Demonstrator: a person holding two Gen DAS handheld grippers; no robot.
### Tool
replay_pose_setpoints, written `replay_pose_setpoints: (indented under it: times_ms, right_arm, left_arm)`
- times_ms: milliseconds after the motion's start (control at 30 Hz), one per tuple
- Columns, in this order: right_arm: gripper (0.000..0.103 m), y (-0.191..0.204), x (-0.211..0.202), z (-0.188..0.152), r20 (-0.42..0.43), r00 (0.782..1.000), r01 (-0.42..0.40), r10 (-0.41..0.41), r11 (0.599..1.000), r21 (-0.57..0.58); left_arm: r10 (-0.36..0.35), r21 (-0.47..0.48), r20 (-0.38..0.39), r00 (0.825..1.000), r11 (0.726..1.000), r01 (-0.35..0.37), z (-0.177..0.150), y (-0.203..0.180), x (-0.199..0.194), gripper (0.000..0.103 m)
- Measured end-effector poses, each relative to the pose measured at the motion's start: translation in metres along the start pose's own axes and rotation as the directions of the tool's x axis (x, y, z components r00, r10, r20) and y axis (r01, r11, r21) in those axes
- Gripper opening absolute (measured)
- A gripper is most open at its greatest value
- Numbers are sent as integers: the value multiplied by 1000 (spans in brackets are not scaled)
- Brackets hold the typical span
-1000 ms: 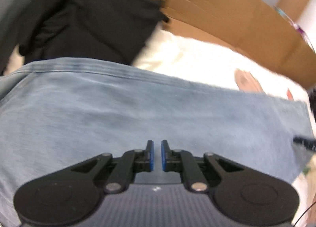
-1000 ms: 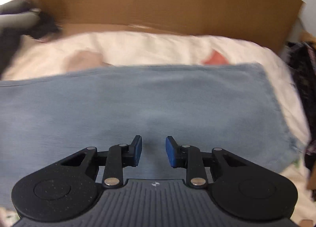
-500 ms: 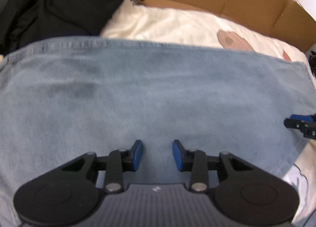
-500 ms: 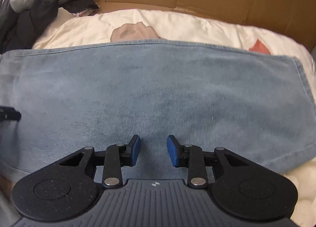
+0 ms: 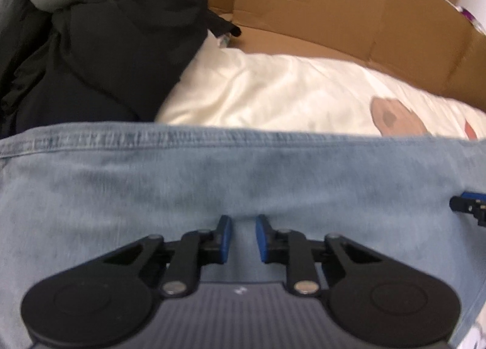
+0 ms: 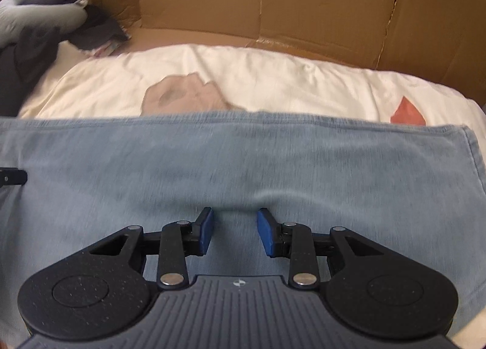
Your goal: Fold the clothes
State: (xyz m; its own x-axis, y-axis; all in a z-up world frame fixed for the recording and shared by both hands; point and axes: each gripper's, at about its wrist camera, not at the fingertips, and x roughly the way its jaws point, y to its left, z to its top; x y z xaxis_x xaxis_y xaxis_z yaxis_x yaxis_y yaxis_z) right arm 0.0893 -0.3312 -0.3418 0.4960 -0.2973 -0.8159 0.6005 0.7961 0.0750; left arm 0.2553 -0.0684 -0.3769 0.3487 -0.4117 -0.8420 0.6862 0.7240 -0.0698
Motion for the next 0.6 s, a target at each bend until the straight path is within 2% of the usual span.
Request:
replay_pose_setpoints:
  times_ms: [300,367,433,500,600]
  right_arm:
    - [40,-2,30,38,20,999,45,-46,998,50]
    - [40,-7,35,47,34,996,76,-78,996,44]
    - [40,-22,39,57,40,990,132,-135,989,68]
    - [39,-44,41,65,34,986,161,-165,981,110]
    - [39,-77,29,71,37,968,242,-249,960,143]
  left_arm:
    - [20,-60,11,1000,998,-20,21,1,13,12]
    - [4,-68,13,1000,998,-4,26,5,15,9]
    - [-21,-99,12,1000,995,22,31,13,17,4]
    - [-41,-118,15,999,992,43,37,20,20,3]
    - [-36,-87,17,999,995,37,46,17,24,3]
